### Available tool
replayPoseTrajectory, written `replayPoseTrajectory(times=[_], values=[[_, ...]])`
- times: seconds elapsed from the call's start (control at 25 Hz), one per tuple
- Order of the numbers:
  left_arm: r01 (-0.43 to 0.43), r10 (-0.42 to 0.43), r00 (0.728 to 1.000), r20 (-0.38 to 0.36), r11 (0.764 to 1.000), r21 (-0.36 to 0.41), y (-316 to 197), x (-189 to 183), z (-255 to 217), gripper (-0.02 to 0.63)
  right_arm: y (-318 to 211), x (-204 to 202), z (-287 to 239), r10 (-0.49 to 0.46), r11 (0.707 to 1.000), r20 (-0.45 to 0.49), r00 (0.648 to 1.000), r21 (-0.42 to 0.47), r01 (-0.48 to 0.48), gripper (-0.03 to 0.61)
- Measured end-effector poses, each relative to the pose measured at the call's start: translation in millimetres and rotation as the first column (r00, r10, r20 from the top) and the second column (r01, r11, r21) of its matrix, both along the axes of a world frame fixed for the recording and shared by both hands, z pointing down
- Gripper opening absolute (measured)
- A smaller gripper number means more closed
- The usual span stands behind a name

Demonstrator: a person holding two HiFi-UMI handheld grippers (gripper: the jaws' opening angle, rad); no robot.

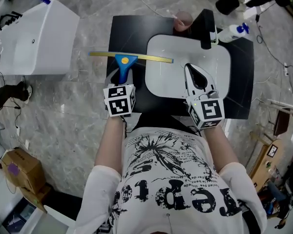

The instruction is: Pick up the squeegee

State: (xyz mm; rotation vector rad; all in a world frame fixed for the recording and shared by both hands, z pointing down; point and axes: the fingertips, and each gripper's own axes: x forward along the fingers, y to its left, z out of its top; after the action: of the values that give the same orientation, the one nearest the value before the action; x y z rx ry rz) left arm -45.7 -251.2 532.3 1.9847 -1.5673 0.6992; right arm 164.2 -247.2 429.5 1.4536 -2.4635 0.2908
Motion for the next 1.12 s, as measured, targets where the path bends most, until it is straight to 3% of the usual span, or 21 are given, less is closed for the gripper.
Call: replayPoseTrajectory(times=[0.2,0.36,0.48,0.8,0.96,1.12], values=[[-0.026,0.026,1.0,0.0,0.989,0.148,5,20,-63,0.138,13,34,-27,0.05,0.997,0.005,0.999,0.057,-0.05,0.014],[-0.019,0.023,1.0,-0.015,0.964,0.266,20,38,-114,0.138,33,59,-49,0.08,0.994,0.047,0.996,0.073,-0.083,0.014],[-0.039,0.047,0.999,-0.013,0.928,0.37,30,52,-160,0.138,45,75,-71,0.107,0.989,0.097,0.99,0.093,-0.116,0.014],[-0.082,0.132,0.99,-0.046,0.816,0.573,71,82,-247,0.138,89,96,-117,0.099,0.967,0.052,0.994,0.23,-0.109,0.014],[-0.095,0.167,0.985,-0.051,0.756,0.648,90,92,-276,0.14,111,103,-138,0.09,0.943,0.045,0.995,0.319,-0.1,0.014],[-0.102,0.171,0.985,-0.035,0.724,0.682,115,104,-286,0.14,138,116,-155,0.084,0.926,0.08,0.993,0.363,-0.107,0.012]])
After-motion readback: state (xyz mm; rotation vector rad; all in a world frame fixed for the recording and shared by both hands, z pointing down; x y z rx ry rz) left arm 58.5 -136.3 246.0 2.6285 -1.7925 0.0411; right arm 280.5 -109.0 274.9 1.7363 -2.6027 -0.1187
